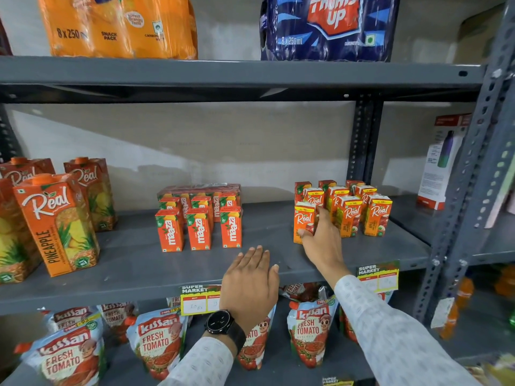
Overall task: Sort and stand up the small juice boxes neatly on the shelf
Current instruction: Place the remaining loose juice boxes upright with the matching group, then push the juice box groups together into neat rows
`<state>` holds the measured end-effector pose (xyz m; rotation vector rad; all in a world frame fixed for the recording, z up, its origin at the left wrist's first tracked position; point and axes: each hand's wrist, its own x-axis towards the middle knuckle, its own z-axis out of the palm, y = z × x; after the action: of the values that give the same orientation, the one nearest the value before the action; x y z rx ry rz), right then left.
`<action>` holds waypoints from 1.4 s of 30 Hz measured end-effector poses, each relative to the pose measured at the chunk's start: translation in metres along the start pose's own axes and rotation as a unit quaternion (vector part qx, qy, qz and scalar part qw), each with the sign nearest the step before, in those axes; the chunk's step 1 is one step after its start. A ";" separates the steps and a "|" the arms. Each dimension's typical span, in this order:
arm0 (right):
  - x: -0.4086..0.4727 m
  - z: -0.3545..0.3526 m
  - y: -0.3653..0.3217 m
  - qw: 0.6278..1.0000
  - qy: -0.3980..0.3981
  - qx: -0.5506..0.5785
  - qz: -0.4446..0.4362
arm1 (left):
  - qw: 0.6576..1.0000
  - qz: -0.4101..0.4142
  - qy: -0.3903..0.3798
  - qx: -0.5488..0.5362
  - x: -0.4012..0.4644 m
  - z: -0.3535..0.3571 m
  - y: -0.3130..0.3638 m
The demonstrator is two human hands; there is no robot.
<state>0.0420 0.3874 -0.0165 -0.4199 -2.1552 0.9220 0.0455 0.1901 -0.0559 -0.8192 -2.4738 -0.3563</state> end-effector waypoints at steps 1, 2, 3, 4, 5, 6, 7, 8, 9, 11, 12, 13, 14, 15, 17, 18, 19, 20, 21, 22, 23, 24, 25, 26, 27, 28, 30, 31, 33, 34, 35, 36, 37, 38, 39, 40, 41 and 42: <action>-0.001 0.000 0.000 1.000 0.001 -0.002 0.000 | 1.000 0.000 0.000 0.000 0.000 0.000 0.000; -0.002 0.001 -0.001 1.000 0.010 -0.003 0.002 | 1.000 0.000 0.001 0.000 0.000 0.000 0.000; -0.004 0.001 -0.003 1.000 0.026 -0.011 0.006 | 1.000 0.000 0.001 -0.001 0.000 0.000 0.000; -0.005 0.002 -0.005 0.999 0.045 -0.024 0.008 | 1.000 0.000 0.002 -0.001 -0.001 0.000 0.001; -0.007 0.003 -0.007 0.997 0.061 -0.041 0.009 | 1.000 0.000 0.003 -0.001 -0.001 -0.001 0.001; -0.007 0.005 -0.008 0.996 0.070 -0.055 0.009 | 1.000 0.000 0.004 -0.001 -0.001 -0.001 0.000; -0.007 0.006 -0.008 0.995 0.075 -0.064 0.013 | 1.000 0.001 0.004 -0.001 -0.001 -0.001 0.001; -0.007 0.006 -0.009 0.994 0.079 -0.068 0.016 | 1.000 0.000 0.004 -0.001 -0.001 -0.001 0.000; -0.005 0.006 -0.008 0.994 0.085 -0.072 0.019 | 1.000 -0.001 0.002 -0.002 -0.001 -0.002 0.000; -0.001 0.002 -0.007 0.992 0.100 -0.073 0.027 | 1.000 0.000 0.000 -0.004 -0.002 -0.002 0.000; 0.002 0.000 -0.005 0.991 0.107 -0.073 0.034 | 1.000 0.001 -0.001 -0.006 -0.002 -0.002 0.000; 0.004 -0.003 -0.004 0.990 0.111 -0.075 0.043 | 1.000 0.003 -0.003 -0.007 -0.002 -0.002 0.000; 0.006 -0.006 -0.003 0.989 0.113 -0.077 0.048 | 1.000 0.004 -0.004 -0.007 -0.002 -0.002 0.000; 0.007 -0.008 -0.002 0.989 0.115 -0.078 0.052 | 1.000 0.004 -0.003 -0.007 -0.002 -0.002 0.000; 0.009 -0.008 0.000 0.988 0.120 -0.078 0.050 | 1.000 0.004 0.000 -0.007 -0.001 -0.002 0.000; 0.008 -0.008 0.001 0.989 0.122 -0.076 0.047 | 1.000 0.004 0.002 -0.008 -0.001 -0.002 0.000; 0.007 -0.008 0.000 0.989 0.121 -0.076 0.046 | 1.000 0.005 0.007 -0.007 -0.001 -0.001 0.000; 0.007 -0.007 0.000 0.989 0.122 -0.076 0.045 | 1.000 0.006 0.011 -0.006 -0.001 0.000 0.000; 0.006 -0.008 0.000 0.989 0.121 -0.076 0.045 | 1.000 0.007 0.015 -0.005 -0.001 0.000 0.000; 0.006 -0.008 0.000 0.989 0.121 -0.075 0.044 | 1.000 0.007 0.017 -0.004 -0.001 0.000 0.000; 0.005 -0.008 -0.001 0.989 0.122 -0.072 0.042 | 1.000 0.006 0.019 -0.003 -0.001 0.000 0.000; 0.004 -0.008 -0.001 0.989 0.122 -0.069 0.040 | 1.000 0.005 0.020 -0.002 -0.001 0.000 0.000; 0.003 -0.009 -0.002 0.989 0.124 -0.068 0.039 | 1.000 0.004 0.021 -0.001 -0.001 -0.001 0.000; 0.001 -0.010 -0.003 0.989 0.126 -0.068 0.037 | 1.000 0.004 0.020 -0.001 -0.001 -0.001 0.000; 0.000 -0.011 -0.004 0.989 0.127 -0.068 0.036 | 1.000 0.004 0.018 -0.002 -0.002 -0.001 0.000; -0.002 -0.011 -0.004 0.989 0.127 -0.065 0.035 | 1.000 0.004 0.018 -0.003 -0.002 -0.002 0.000; -0.008 -0.013 -0.004 0.990 0.123 -0.057 0.040 | 1.000 0.002 0.018 -0.004 -0.001 -0.001 0.000; -0.013 -0.014 -0.003 0.990 0.120 -0.054 0.042 | 1.000 0.001 0.018 -0.005 -0.001 0.000 0.000; -0.021 -0.020 -0.001 0.991 0.117 -0.049 0.035 | 1.000 -0.001 0.025 -0.007 -0.001 0.001 -0.001; -0.025 -0.025 0.002 0.992 0.117 -0.044 0.022 | 1.000 -0.006 0.027 -0.009 0.000 0.001 0.000; -0.029 -0.031 0.003 0.992 0.116 -0.039 0.007 | 0.999 -0.015 0.027 -0.013 0.001 -0.001 0.002; -0.032 -0.039 0.006 0.993 0.115 -0.033 -0.010 | 0.999 -0.027 0.025 -0.020 0.003 -0.005 0.007; -0.032 -0.048 0.009 0.993 0.114 -0.030 -0.027 | 0.999 -0.041 0.017 -0.028 0.007 -0.011 0.014; -0.031 -0.057 0.013 0.992 0.112 -0.029 -0.044 | 0.998 -0.050 0.000 -0.042 0.014 -0.017 0.023; -0.028 -0.069 0.019 0.992 0.109 -0.032 -0.060 | 0.997 -0.049 -0.021 -0.059 0.023 -0.022 0.036; -0.022 -0.080 0.026 0.991 0.108 -0.038 -0.073 | 0.996 -0.037 -0.033 -0.075 0.034 -0.025 0.048; -0.016 -0.091 0.033 0.990 0.107 -0.043 -0.081 | 0.995 -0.025 -0.040 -0.093 0.046 -0.025 0.060; -0.009 -0.104 0.040 0.989 0.112 -0.044 -0.083 | 0.991 -0.020 -0.044 -0.122 0.059 -0.025 0.073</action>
<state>0.1258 0.4600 -0.0019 -0.3624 -1.9963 0.6564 0.0590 0.2658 0.0034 -0.8988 -2.5642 -0.6610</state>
